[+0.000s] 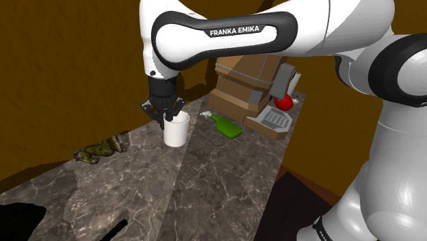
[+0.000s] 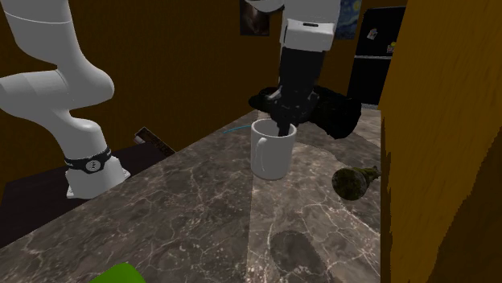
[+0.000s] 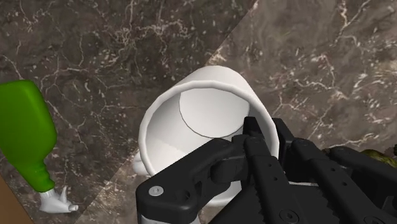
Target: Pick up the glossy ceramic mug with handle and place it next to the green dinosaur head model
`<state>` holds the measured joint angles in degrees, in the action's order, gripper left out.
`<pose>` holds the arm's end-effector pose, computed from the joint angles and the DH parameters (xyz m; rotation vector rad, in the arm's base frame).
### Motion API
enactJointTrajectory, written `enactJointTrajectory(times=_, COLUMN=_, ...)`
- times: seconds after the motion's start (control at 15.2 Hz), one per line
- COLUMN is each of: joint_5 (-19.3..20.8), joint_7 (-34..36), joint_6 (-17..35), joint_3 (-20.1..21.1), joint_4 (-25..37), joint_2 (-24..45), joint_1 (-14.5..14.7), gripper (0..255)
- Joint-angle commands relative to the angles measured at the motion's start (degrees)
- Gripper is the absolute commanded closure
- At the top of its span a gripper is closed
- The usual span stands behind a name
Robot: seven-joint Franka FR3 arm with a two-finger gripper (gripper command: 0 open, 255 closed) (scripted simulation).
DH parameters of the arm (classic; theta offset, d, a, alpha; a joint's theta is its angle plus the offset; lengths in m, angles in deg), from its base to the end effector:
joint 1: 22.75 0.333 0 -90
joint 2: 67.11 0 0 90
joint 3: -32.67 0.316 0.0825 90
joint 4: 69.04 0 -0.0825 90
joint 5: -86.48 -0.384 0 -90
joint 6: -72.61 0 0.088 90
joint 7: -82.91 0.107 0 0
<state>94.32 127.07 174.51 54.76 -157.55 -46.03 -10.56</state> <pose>0.5608 0.3310 0.4437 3.0661 -0.2352 -0.1313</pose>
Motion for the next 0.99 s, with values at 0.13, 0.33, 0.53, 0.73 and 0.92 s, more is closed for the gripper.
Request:
enactJointTrajectory(times=0.13, joint_5=-0.25, joint_7=-0.23, joint_6=-2.75, joint_3=0.11, joint_4=2.24, joint_2=-0.55, joint_1=0.03, gripper=255)
enactJointTrajectory(times=0.33, joint_5=-0.35, joint_7=-0.33, joint_6=-4.99, joint_3=0.19, joint_4=4.35, joint_2=-0.70, joint_1=0.16, gripper=255)
enactJointTrajectory(times=0.53, joint_5=-0.39, joint_7=-0.40, joint_6=-7.29, joint_3=0.25, joint_4=6.65, joint_2=-0.72, joint_1=0.32, gripper=255)
enactJointTrajectory(times=0.73, joint_5=-0.37, joint_7=-0.45, joint_6=-9.66, joint_3=0.30, joint_4=9.15, joint_2=-0.59, joint_1=0.54, gripper=255)
enactJointTrajectory(times=0.92, joint_5=-0.29, joint_7=-0.48, joint_6=-12.12, joint_3=0.35, joint_4=11.90, joint_2=-0.30, joint_1=0.81, gripper=255)
